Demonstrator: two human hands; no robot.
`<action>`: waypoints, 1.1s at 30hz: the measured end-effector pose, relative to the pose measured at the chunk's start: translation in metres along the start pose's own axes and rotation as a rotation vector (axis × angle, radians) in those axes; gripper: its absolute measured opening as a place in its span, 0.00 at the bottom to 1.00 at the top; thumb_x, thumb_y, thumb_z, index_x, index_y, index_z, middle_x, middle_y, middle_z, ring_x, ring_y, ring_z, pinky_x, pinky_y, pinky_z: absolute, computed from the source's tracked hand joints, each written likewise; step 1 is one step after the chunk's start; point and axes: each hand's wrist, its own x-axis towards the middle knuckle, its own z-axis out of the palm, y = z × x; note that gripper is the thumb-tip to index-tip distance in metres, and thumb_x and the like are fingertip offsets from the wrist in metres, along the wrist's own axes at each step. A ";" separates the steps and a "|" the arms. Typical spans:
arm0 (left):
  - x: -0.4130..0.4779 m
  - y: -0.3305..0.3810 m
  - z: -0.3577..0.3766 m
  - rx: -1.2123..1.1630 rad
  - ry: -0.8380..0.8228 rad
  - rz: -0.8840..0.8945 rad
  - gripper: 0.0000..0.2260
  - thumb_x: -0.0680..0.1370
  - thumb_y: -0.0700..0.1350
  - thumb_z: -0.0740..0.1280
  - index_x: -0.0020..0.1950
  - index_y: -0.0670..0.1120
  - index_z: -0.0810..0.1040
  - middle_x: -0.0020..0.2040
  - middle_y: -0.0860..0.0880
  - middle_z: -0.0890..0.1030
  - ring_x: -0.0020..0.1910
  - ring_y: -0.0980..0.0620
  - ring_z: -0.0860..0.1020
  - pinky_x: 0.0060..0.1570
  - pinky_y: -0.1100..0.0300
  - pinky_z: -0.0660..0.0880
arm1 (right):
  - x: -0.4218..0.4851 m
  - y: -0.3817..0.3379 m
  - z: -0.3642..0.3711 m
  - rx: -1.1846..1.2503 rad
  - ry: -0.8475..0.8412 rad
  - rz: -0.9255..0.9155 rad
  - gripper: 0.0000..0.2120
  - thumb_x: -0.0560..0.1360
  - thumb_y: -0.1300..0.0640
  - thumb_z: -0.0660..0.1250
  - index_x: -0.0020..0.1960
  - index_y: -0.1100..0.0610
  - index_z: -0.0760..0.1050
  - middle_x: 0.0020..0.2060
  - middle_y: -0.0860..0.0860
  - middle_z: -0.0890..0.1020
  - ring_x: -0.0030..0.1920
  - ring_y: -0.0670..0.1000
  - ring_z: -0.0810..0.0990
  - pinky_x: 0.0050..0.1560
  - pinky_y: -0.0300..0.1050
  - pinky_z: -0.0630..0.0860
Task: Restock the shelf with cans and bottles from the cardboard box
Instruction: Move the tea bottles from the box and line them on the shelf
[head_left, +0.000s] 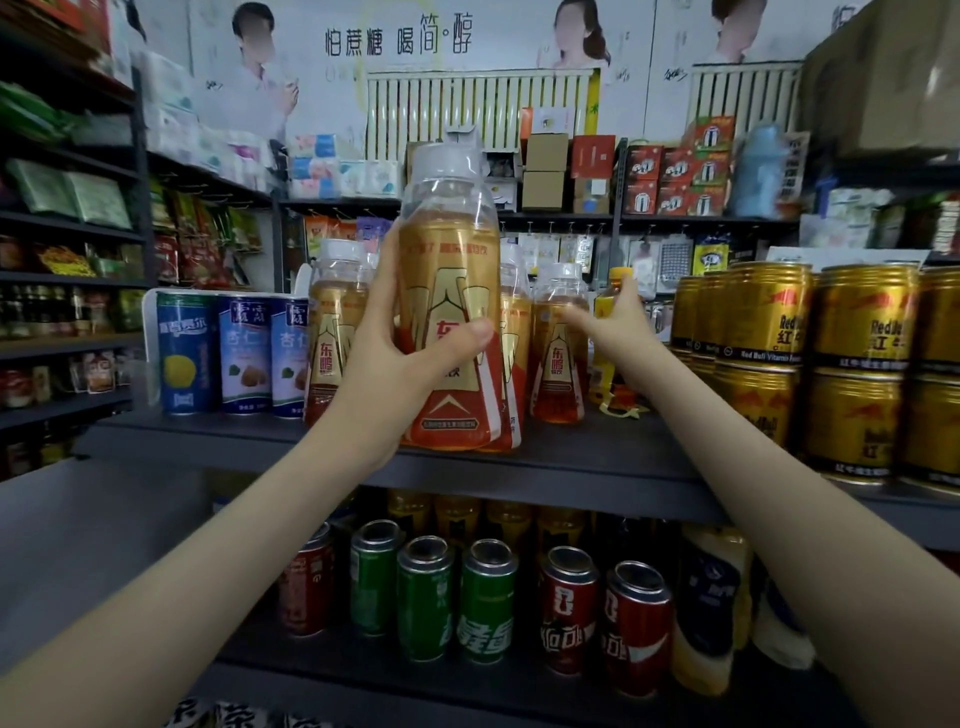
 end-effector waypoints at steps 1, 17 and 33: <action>0.000 0.001 0.003 0.014 -0.007 0.007 0.41 0.67 0.51 0.74 0.75 0.62 0.56 0.64 0.52 0.76 0.59 0.52 0.79 0.56 0.49 0.78 | -0.012 -0.010 -0.005 0.069 0.096 -0.094 0.41 0.74 0.48 0.70 0.77 0.56 0.49 0.72 0.57 0.64 0.70 0.56 0.66 0.69 0.57 0.66; 0.016 -0.002 0.058 0.669 -0.250 0.131 0.37 0.73 0.68 0.59 0.78 0.59 0.49 0.71 0.52 0.66 0.69 0.54 0.63 0.67 0.51 0.62 | -0.098 -0.047 -0.058 0.411 -0.400 -0.123 0.20 0.68 0.54 0.70 0.59 0.57 0.75 0.52 0.52 0.84 0.53 0.53 0.83 0.53 0.50 0.80; 0.013 -0.083 -0.003 1.397 -0.311 0.590 0.29 0.79 0.61 0.54 0.78 0.53 0.56 0.78 0.39 0.48 0.77 0.42 0.47 0.73 0.41 0.42 | -0.038 0.004 -0.018 0.210 -0.374 0.026 0.22 0.73 0.55 0.71 0.65 0.51 0.70 0.55 0.48 0.81 0.51 0.45 0.81 0.42 0.36 0.75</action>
